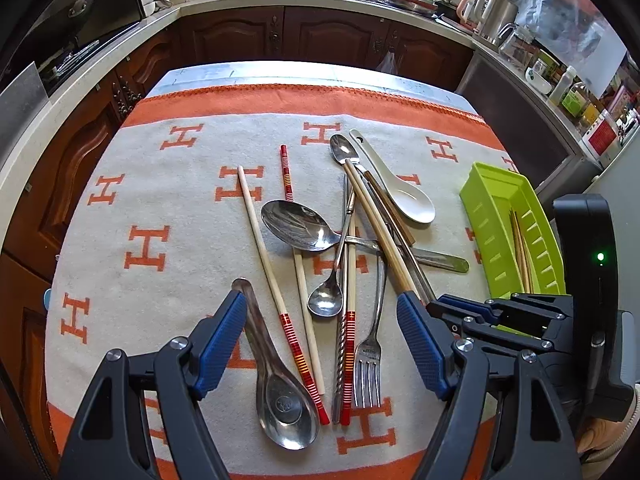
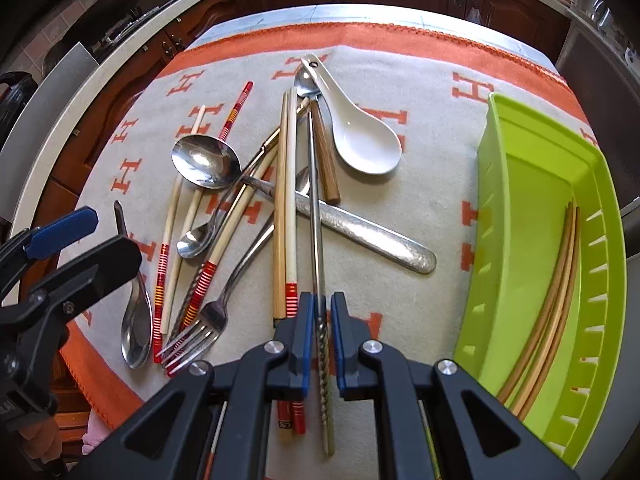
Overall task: Organize utensils
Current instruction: 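Close the right tool on a silver metal chopstick in the pile, then close the left tool on a red-tipped wooden chopstick in the pile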
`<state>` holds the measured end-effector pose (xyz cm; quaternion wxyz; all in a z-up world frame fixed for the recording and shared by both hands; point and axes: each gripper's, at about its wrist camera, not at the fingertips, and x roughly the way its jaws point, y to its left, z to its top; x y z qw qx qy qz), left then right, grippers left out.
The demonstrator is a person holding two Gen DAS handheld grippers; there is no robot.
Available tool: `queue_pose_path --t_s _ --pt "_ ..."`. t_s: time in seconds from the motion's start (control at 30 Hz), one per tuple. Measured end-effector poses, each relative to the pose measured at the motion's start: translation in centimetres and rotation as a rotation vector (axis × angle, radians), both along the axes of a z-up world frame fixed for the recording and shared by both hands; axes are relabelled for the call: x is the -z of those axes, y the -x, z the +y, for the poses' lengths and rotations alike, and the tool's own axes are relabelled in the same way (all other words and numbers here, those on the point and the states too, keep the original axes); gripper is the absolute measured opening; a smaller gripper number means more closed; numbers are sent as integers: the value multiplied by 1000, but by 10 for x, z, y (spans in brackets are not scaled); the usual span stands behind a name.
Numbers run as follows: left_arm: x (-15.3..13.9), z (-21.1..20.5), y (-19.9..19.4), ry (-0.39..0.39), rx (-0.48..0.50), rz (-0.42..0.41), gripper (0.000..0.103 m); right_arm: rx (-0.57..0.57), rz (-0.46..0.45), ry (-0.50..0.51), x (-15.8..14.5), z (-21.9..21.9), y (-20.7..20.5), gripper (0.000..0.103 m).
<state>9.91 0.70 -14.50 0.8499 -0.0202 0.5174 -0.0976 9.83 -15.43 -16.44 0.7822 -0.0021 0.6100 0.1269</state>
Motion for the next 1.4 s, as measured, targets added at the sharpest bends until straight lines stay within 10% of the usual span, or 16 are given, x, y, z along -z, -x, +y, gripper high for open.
queue_pose_path --t_s 0.23,0.87,1.4 --pt "4 -6 -2 16 5 17 76 -52 -52 51 0 12 4 6" --pt "20 -31 -10 147 19 114 16 135 -110 -286 -47 -59 39 5" --pt "55 -58 -26 113 2 200 10 263 -138 -335 -49 -105 62 5"
